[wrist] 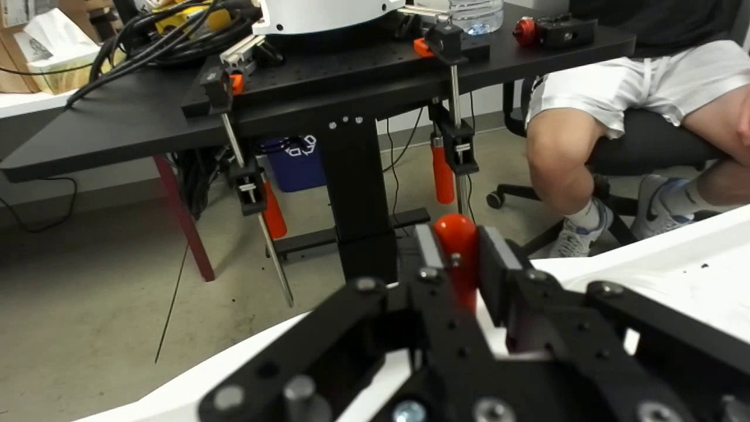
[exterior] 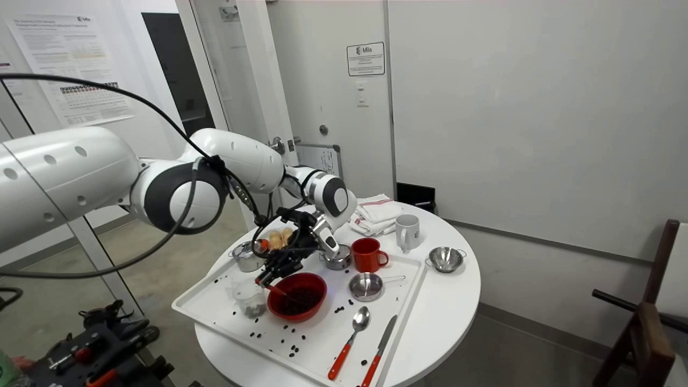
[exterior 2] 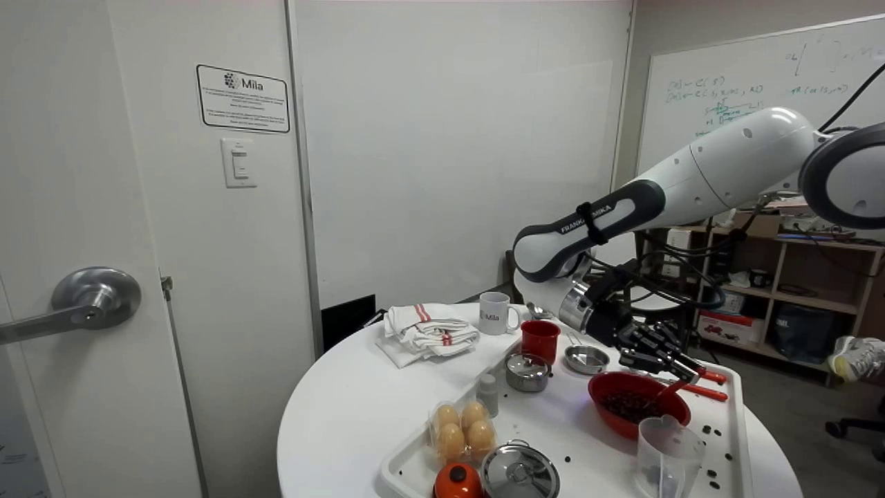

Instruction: Use the fork to mix the contents in the bowl

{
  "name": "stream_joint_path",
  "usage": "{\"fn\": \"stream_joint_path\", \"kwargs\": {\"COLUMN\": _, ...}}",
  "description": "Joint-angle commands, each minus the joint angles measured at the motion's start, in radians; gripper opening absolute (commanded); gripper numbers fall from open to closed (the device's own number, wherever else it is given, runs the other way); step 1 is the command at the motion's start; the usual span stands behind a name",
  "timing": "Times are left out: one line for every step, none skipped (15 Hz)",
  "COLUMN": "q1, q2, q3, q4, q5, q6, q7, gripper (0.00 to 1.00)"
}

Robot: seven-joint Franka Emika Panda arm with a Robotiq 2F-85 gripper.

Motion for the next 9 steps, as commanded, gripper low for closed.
{"fn": "stream_joint_path", "kwargs": {"q1": 0.063, "q2": 0.000, "q3": 0.003, "q4": 0.011, "q5": -0.031, "q6": -0.034, "q7": -0.021, "gripper": 0.08}}
{"fn": "stream_joint_path", "kwargs": {"q1": 0.076, "q2": -0.001, "q3": 0.003, "q4": 0.015, "q5": -0.033, "q6": -0.037, "q7": -0.017, "gripper": 0.08}}
{"fn": "stream_joint_path", "kwargs": {"q1": 0.087, "q2": -0.001, "q3": 0.002, "q4": 0.021, "q5": -0.034, "q6": -0.041, "q7": -0.014, "gripper": 0.08}}
{"fn": "stream_joint_path", "kwargs": {"q1": 0.095, "q2": -0.001, "q3": 0.002, "q4": 0.025, "q5": -0.035, "q6": -0.045, "q7": -0.014, "gripper": 0.08}}
{"fn": "stream_joint_path", "kwargs": {"q1": 0.099, "q2": -0.001, "q3": 0.001, "q4": 0.029, "q5": -0.031, "q6": -0.047, "q7": -0.006, "gripper": 0.08}}
{"fn": "stream_joint_path", "kwargs": {"q1": 0.097, "q2": -0.002, "q3": -0.001, "q4": 0.033, "q5": -0.026, "q6": -0.047, "q7": 0.004, "gripper": 0.08}}
{"fn": "stream_joint_path", "kwargs": {"q1": 0.089, "q2": -0.002, "q3": -0.001, "q4": 0.035, "q5": -0.020, "q6": -0.051, "q7": 0.006, "gripper": 0.08}}
{"fn": "stream_joint_path", "kwargs": {"q1": 0.082, "q2": -0.003, "q3": -0.003, "q4": 0.037, "q5": -0.015, "q6": -0.050, "q7": 0.011, "gripper": 0.08}}
{"fn": "stream_joint_path", "kwargs": {"q1": 0.069, "q2": -0.003, "q3": -0.007, "q4": 0.038, "q5": -0.011, "q6": -0.052, "q7": 0.017, "gripper": 0.08}}
